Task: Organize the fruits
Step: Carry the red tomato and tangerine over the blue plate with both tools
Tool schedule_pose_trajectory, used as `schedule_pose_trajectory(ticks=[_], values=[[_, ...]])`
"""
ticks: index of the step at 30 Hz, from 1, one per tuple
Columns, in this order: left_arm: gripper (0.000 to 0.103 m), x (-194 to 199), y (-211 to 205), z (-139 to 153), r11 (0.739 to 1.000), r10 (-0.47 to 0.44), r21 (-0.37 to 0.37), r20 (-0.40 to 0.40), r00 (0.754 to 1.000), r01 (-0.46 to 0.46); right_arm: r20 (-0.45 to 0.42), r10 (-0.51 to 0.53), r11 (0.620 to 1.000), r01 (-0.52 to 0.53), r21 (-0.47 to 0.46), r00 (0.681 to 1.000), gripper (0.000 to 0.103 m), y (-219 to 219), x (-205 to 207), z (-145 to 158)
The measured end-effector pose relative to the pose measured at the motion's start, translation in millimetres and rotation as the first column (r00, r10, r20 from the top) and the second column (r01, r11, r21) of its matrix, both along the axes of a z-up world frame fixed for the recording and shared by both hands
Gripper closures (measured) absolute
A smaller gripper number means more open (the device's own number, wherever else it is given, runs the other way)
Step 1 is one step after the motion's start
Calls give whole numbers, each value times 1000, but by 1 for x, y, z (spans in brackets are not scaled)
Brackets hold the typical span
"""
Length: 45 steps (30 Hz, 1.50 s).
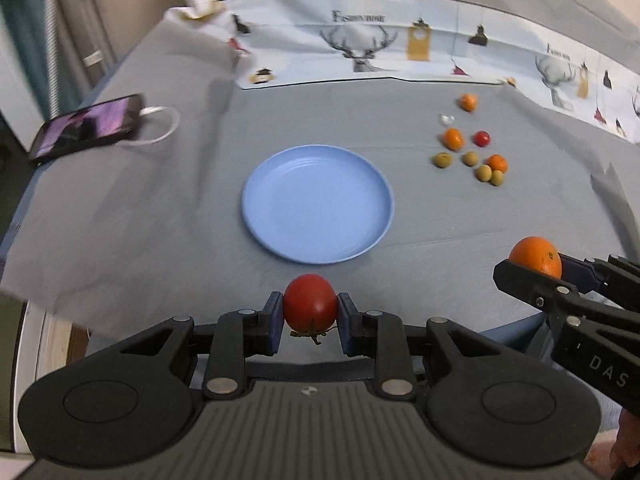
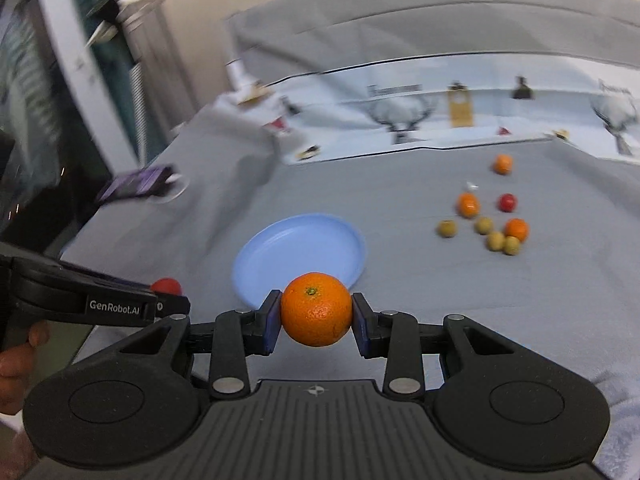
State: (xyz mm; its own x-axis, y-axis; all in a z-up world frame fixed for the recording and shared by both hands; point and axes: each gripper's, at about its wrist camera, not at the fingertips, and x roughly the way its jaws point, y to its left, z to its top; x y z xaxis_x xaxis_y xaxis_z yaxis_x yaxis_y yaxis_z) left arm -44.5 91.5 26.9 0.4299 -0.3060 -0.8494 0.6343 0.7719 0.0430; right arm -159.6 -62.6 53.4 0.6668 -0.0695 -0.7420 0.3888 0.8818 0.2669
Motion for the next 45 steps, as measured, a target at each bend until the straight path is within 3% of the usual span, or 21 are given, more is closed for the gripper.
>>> schedule_pose_trajectory(ticks=[7, 14, 29, 37, 45], values=[[72, 5, 38, 7, 996, 35, -86, 7, 999, -34, -48, 66, 995, -69, -69, 997, 65, 33, 17, 9], [72, 10, 49, 5, 993, 44, -113, 1, 999, -44, -85, 76, 991, -84, -99, 993, 65, 42, 31, 9], [72, 18, 41, 2, 995, 37, -98, 18, 999, -35, -118, 78, 992, -88, -85, 990, 65, 38, 39, 2], [72, 40, 22, 3, 997, 46, -71, 21, 999, -44, -128, 57, 995, -67, -71, 990, 65, 27, 47, -10], [72, 69, -6, -16, 999, 27, -27, 11, 1000, -26, -145, 38, 997, -48, -64, 989, 65, 5, 71, -34]])
